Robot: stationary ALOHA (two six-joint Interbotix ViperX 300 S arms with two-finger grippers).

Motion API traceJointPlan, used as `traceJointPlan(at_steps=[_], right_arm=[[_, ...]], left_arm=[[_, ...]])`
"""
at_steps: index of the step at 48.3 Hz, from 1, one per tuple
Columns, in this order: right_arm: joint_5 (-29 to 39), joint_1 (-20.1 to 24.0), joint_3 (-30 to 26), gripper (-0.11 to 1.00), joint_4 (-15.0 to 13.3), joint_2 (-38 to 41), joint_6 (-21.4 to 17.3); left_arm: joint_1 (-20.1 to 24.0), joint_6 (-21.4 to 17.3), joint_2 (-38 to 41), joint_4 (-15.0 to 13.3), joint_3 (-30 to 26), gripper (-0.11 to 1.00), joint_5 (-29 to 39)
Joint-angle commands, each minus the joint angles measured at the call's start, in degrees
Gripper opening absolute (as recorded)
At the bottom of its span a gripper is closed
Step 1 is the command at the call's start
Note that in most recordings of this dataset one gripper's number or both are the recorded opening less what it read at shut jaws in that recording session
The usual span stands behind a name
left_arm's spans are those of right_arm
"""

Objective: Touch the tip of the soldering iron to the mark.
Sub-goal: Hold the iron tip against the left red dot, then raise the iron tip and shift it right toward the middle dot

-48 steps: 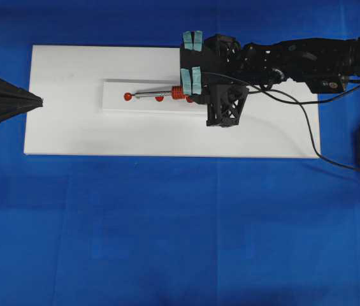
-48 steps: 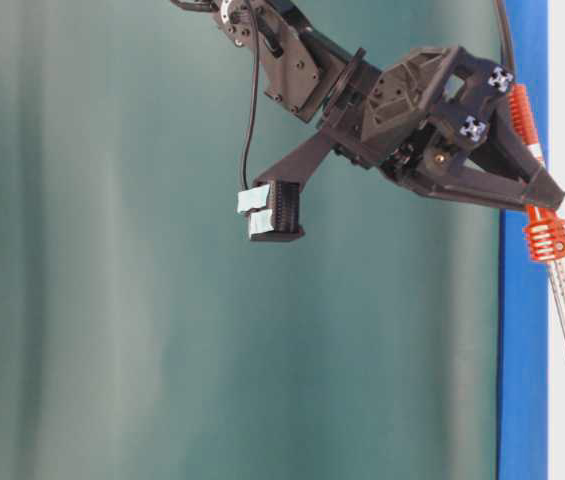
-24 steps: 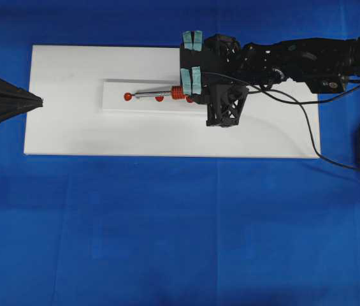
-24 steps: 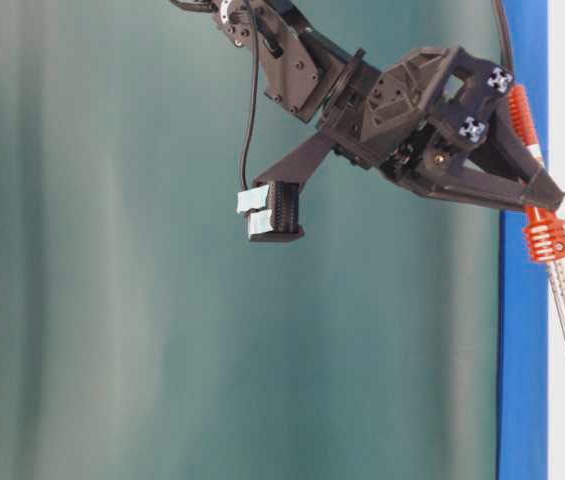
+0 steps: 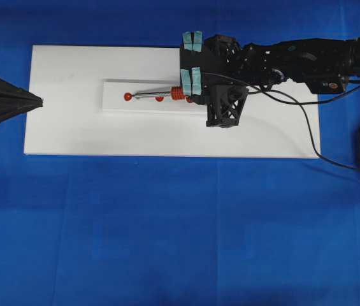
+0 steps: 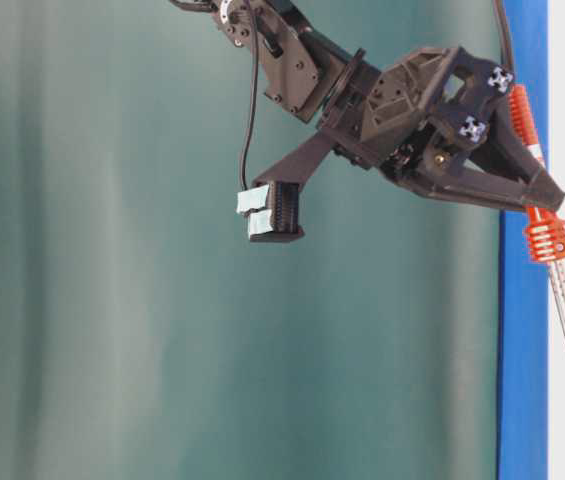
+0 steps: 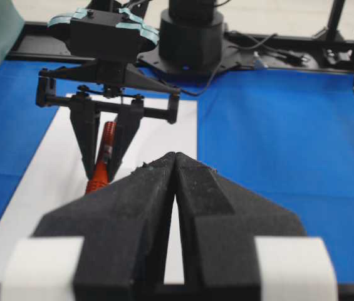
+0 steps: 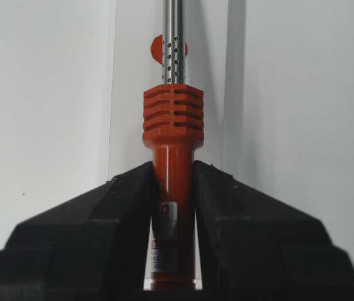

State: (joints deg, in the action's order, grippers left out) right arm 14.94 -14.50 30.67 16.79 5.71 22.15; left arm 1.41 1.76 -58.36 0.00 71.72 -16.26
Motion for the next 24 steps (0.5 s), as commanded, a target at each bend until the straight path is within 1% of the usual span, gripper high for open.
traceJointPlan(at_steps=[1, 17, 24], right_arm=[[-0.26, 0.26, -1.32, 0.06, 0.09, -0.7, -0.09], [-0.18, 0.26, -1.32, 0.06, 0.09, -0.97, -0.7], [0.18, 0.18, -1.41, 0.06, 0.0, -2.99, -0.7]], left_arm=[[0.09, 0.0, 0.35, 0.09, -0.62, 0.0, -0.53], [0.09, 0.0, 0.35, 0.09, -0.53, 0.0, -0.53], [0.09, 0.0, 0.35, 0.09, -0.53, 0.0, -0.44]])
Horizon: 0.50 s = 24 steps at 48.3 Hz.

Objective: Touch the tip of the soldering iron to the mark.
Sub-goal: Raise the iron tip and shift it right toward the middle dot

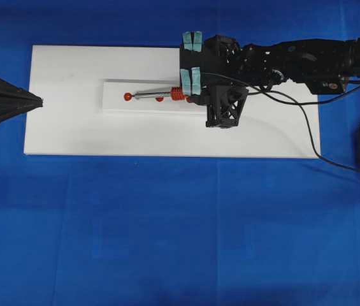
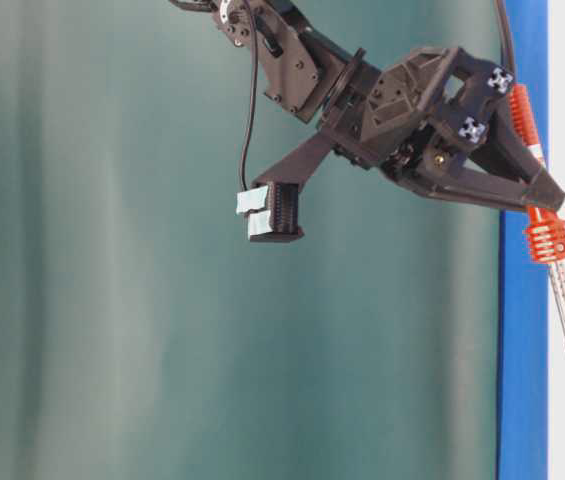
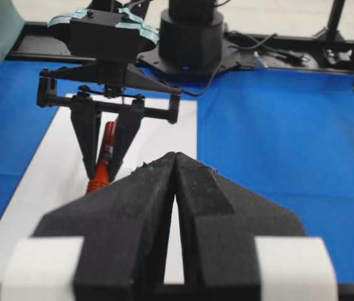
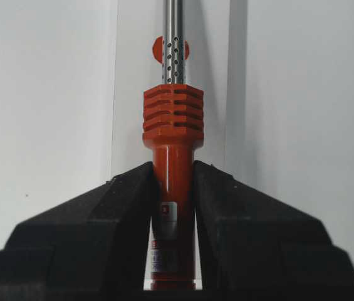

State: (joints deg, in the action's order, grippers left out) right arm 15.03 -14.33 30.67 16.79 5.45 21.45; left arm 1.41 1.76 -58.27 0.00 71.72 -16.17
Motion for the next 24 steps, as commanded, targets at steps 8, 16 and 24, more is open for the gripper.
traceJointPlan(at_steps=[8, 16, 24], right_arm=[[3.34, -0.18, -2.37, 0.06, -0.18, -6.86, 0.0], [7.03, -0.26, -3.96, 0.06, -0.88, -11.51, 0.0], [9.49, -0.35, -5.36, 0.06, -2.46, -14.24, -0.09]], left_arm=[[0.09, 0.0, 0.26, 0.09, -0.53, 0.0, -0.62], [0.09, 0.0, 0.26, 0.09, -0.53, 0.0, -0.79], [0.09, 0.09, 0.26, 0.09, -0.62, 0.0, -0.88]])
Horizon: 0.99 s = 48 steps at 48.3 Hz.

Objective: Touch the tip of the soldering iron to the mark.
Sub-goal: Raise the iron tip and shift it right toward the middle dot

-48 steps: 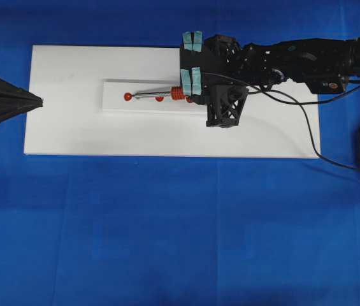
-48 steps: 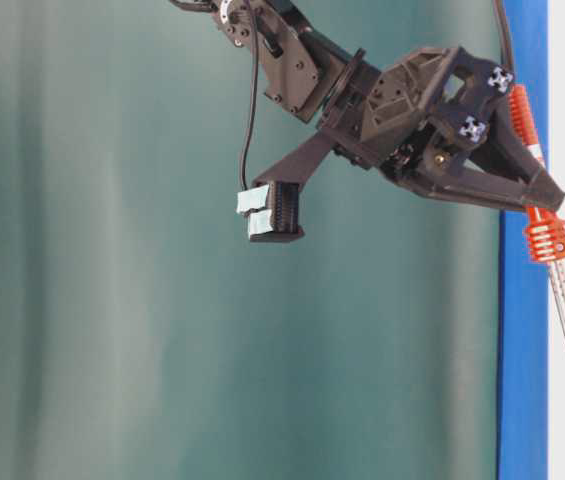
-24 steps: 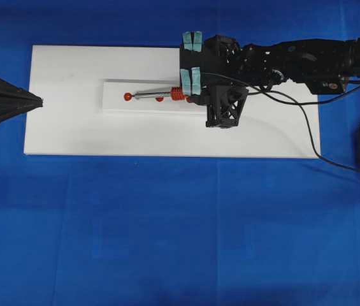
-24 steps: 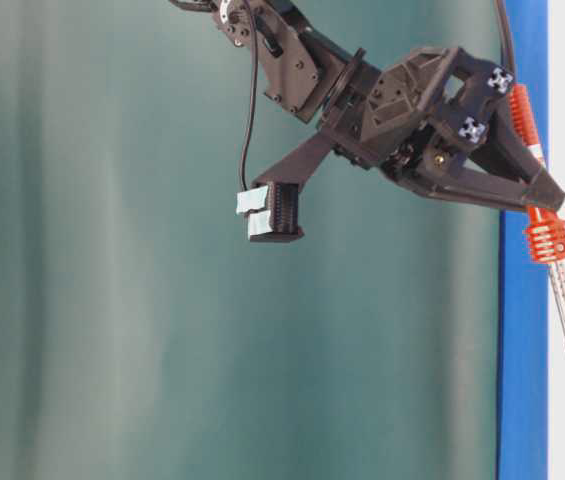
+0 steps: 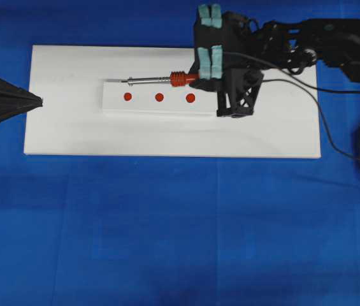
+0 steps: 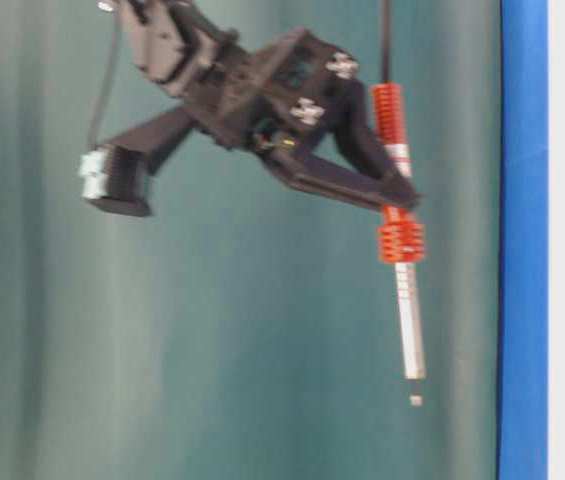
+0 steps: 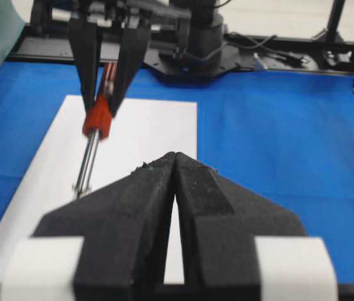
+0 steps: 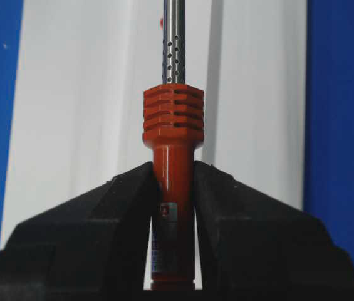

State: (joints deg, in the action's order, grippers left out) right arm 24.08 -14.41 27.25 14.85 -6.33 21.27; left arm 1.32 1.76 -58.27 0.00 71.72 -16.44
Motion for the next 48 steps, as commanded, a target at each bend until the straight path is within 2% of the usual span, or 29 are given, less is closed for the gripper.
traceJointPlan(at_steps=[1, 20, 48], right_arm=[[0.53, -0.26, -1.93, 0.06, -0.53, -2.46, 0.09], [0.7, -0.79, -0.97, 0.06, -0.53, -2.72, 0.0], [0.62, -3.25, 11.69, 0.06, -0.62, -14.41, -2.81]], left_arm=[[0.09, 0.09, 0.26, 0.09, -0.53, 0.0, -0.62], [0.18, 0.18, 0.26, 0.09, -0.62, 0.0, -0.62], [0.18, 0.18, 0.35, 0.09, -0.53, 0.0, -1.23]])
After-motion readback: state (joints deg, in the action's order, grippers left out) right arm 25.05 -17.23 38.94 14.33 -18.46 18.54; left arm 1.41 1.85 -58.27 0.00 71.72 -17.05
